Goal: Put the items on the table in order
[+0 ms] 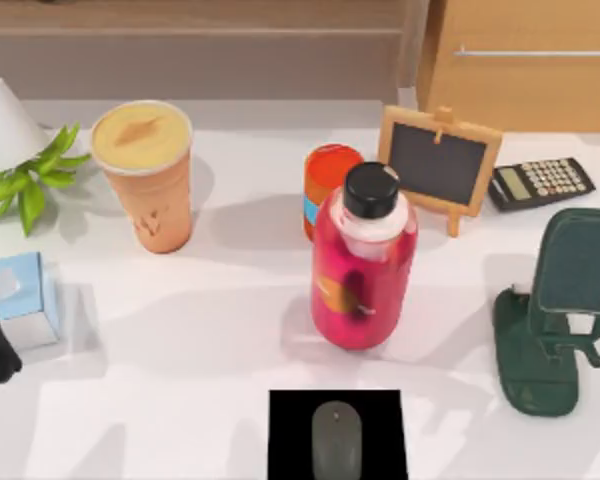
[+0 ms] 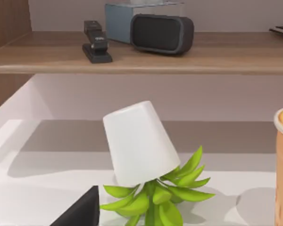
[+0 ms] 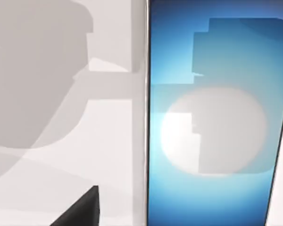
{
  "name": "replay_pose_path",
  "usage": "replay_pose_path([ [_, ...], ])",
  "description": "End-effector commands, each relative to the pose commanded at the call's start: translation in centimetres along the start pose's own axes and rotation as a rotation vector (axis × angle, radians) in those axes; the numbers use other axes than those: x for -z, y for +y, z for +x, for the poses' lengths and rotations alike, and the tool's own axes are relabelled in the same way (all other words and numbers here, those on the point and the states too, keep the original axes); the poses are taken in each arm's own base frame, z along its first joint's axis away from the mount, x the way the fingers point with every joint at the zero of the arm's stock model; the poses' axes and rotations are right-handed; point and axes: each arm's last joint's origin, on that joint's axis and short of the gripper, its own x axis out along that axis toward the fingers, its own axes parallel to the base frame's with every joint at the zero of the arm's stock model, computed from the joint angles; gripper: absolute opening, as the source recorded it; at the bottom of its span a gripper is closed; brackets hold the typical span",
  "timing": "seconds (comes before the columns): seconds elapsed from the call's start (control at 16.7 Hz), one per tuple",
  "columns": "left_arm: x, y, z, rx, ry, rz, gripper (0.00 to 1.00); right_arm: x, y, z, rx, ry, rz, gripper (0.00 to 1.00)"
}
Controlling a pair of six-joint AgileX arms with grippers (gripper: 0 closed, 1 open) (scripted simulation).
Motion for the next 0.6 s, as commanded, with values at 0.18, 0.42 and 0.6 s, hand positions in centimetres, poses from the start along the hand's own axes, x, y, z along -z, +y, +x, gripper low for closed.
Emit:
replay_pose_path([
  [0.18,0.0,0.0,0.0,0.000,0.000,0.000,1.00,0.0,-0.1,2.2,-0.006,0.004,0.003,1.00],
  [0.42,0.0,0.0,0.0,0.000,0.000,0.000,1.00,0.0,-0.1,6.3,0.003,-0.003,0.003,1.00],
  [0.6,0.0,0.0,0.0,0.000,0.000,0.000,1.00,0.1,-0.1,7.0,-0.002,0.001,0.003,1.00],
])
